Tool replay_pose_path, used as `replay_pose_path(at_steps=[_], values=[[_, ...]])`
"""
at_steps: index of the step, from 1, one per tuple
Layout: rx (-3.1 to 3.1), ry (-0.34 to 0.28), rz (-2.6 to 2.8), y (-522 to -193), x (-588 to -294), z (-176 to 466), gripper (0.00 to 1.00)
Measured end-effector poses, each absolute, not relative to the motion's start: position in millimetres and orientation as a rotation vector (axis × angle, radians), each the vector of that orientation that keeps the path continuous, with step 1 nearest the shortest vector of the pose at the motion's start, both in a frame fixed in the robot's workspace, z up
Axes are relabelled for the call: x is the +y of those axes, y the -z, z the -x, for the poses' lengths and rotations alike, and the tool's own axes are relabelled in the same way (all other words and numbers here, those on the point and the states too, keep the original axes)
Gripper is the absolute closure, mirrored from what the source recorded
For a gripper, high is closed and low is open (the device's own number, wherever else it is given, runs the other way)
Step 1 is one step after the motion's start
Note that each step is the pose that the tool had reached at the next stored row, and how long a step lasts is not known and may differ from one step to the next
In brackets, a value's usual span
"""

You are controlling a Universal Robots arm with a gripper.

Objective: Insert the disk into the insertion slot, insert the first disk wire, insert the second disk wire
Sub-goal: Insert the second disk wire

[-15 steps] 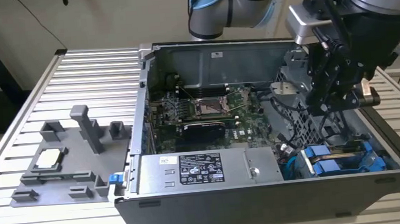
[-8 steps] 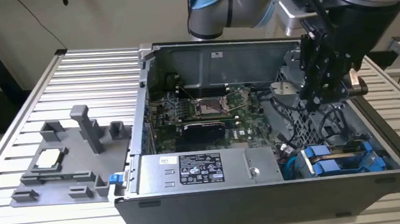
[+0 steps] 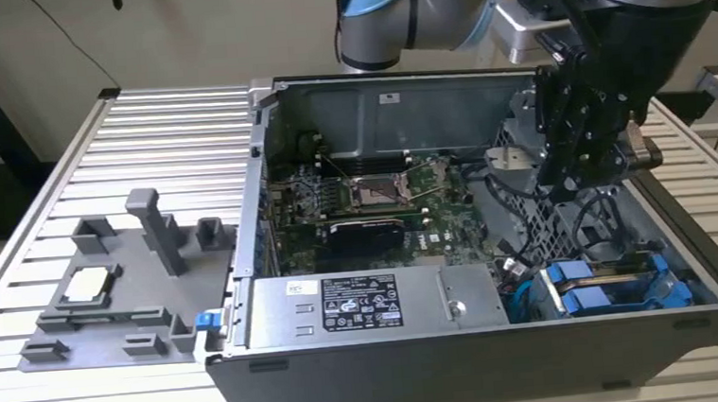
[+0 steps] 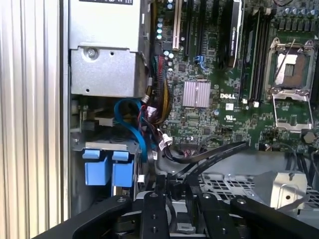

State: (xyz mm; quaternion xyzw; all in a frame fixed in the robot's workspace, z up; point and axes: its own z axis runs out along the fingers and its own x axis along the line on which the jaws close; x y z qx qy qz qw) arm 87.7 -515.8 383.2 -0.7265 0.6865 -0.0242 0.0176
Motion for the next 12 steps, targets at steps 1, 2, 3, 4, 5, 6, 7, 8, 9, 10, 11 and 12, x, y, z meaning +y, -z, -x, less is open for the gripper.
replay_pose_path(at_steps=[1, 2, 3, 4, 5, 6, 7, 8, 9, 10, 11, 12], values=[[2.137, 0.090, 2.266, -383.0, -515.2, -87.3, 0.69], [2.139, 0.100, 2.271, -382.5, -514.7, -86.5, 0.69], [2.140, 0.108, 2.272, -382.0, -514.1, -85.7, 0.71], [2.138, 0.115, 2.271, -381.6, -513.7, -85.2, 0.71], [2.135, 0.122, 2.268, -381.4, -513.6, -84.8, 0.79], [2.132, 0.128, 2.264, -381.0, -513.6, -84.5, 0.79], [2.129, 0.134, 2.261, -380.7, -513.6, -84.3, 0.79], [2.128, 0.137, 2.260, -380.4, -513.6, -84.2, 0.79], [2.127, 0.138, 2.260, -380.2, -513.6, -84.3, 0.79], [2.127, 0.138, 2.261, -380.1, -513.6, -84.3, 0.79], [2.127, 0.138, 2.261, -379.9, -513.6, -84.3, 0.81], [2.127, 0.138, 2.261, -379.5, -514.0, -84.2, 0.81]])
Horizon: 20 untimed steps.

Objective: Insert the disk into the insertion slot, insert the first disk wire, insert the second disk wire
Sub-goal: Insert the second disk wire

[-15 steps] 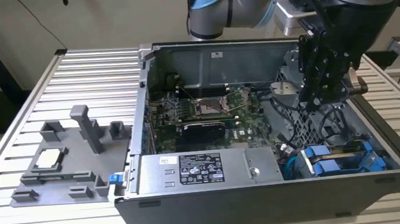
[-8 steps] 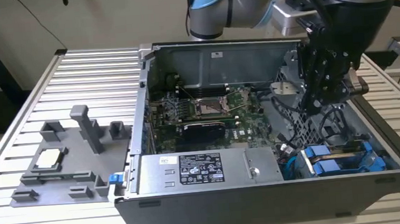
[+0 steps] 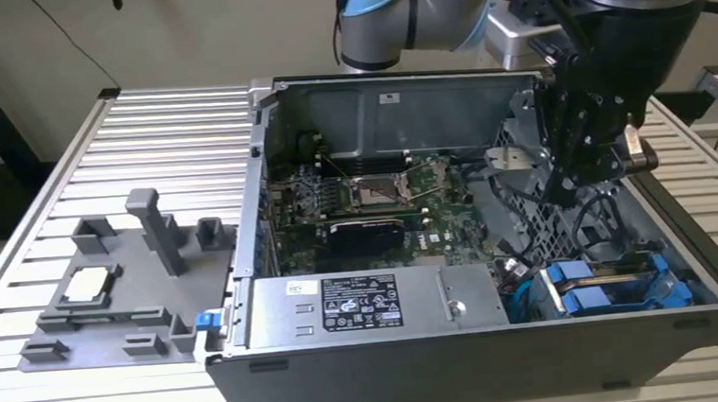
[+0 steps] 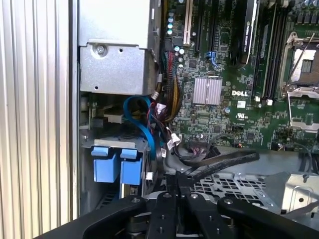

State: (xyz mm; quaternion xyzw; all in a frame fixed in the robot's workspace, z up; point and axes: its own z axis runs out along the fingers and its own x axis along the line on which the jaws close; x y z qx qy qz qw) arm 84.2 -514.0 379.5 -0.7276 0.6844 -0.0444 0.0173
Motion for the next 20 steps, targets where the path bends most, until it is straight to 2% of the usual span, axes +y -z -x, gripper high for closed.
replay_pose_path(at_steps=[1, 3, 10, 12, 13, 15, 16, 17, 20], values=[[2.127, 0.138, 2.261, -379.2, -514.5, -84.2, 0.88], [2.126, 0.138, 2.261, -378.5, -515.8, -84.2, 0.89], [2.120, 0.137, 2.267, -395.9, -514.3, -79.8, 0.88], [2.112, 0.141, 2.277, -396.0, -510.5, -78.2, 0.76], [2.106, 0.142, 2.283, -395.8, -509.1, -77.3, 0.76], [2.094, 0.143, 2.294, -394.5, -506.6, -75.4, 0.64], [2.087, 0.144, 2.299, -393.4, -505.5, -74.7, 0.64], [2.080, 0.147, 2.308, -392.5, -504.4, -74.5, 0.58], [2.057, 0.165, 2.332, -389.5, -500.0, -74.5, 0.58]])
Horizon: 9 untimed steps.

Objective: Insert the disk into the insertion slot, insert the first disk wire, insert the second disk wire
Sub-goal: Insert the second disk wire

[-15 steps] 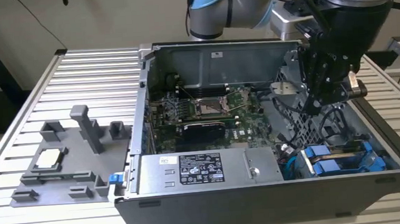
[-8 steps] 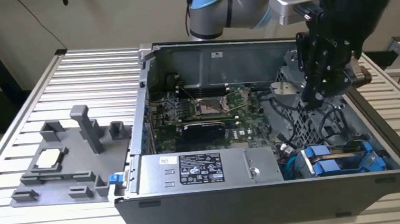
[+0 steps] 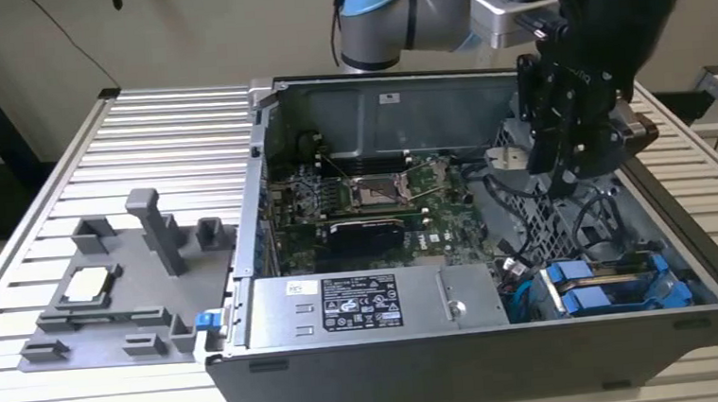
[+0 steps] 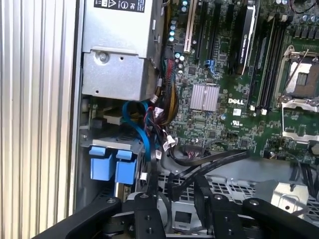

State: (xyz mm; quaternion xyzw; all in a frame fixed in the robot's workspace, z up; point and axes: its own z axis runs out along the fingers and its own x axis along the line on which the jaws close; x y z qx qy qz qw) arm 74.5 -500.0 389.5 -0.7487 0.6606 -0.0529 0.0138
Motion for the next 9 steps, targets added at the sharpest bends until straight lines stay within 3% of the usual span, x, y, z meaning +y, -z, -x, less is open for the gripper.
replay_pose_path(at_steps=[9], values=[[2.066, 0.222, 2.310, -380.3, -496.7, -71.4, 0.58]])
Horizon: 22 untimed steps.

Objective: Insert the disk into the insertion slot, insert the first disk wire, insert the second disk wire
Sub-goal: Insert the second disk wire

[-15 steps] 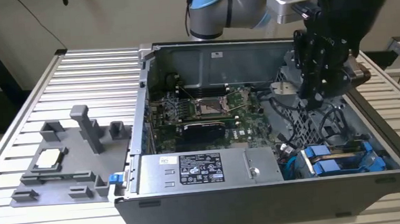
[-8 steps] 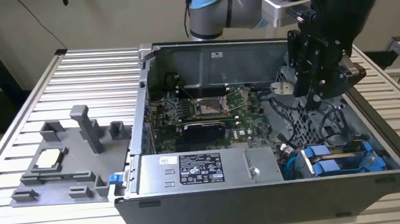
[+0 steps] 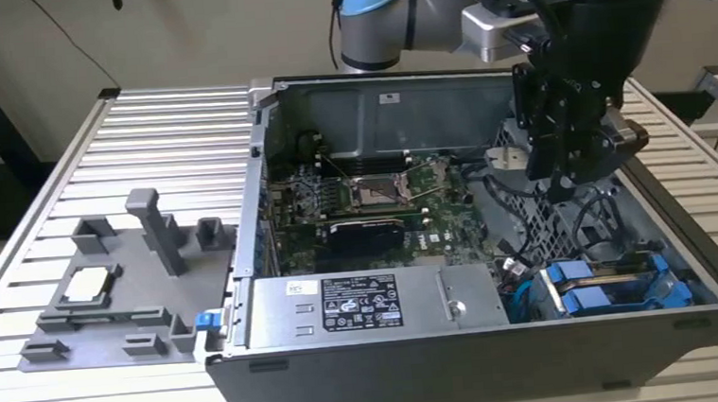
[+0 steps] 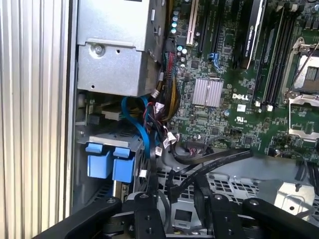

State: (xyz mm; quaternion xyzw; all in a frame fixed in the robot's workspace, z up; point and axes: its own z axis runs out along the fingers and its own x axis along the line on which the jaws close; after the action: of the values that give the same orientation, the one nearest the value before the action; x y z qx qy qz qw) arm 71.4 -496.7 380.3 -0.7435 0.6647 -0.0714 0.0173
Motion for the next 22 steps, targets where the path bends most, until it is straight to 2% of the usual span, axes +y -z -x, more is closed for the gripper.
replay_pose_path(at_steps=[8, 9, 11, 12, 13, 14, 22], values=[[2.132, 0.249, 2.262, -374.5, -496.7, -71.3, 0.60], [2.133, 0.252, 2.263, -374.5, -496.7, -71.3, 0.67], [2.135, 0.256, 2.265, -374.5, -496.7, -71.3, 0.69], [2.135, 0.257, 2.265, -374.6, -496.7, -71.3, 0.76], [2.135, 0.257, 2.265, -374.6, -496.7, -71.3, 0.76], [2.135, 0.257, 2.265, -374.5, -496.7, -71.3, 0.83], [2.136, 0.259, 2.266, -374.0, -497.7, -71.3, 0.85]])
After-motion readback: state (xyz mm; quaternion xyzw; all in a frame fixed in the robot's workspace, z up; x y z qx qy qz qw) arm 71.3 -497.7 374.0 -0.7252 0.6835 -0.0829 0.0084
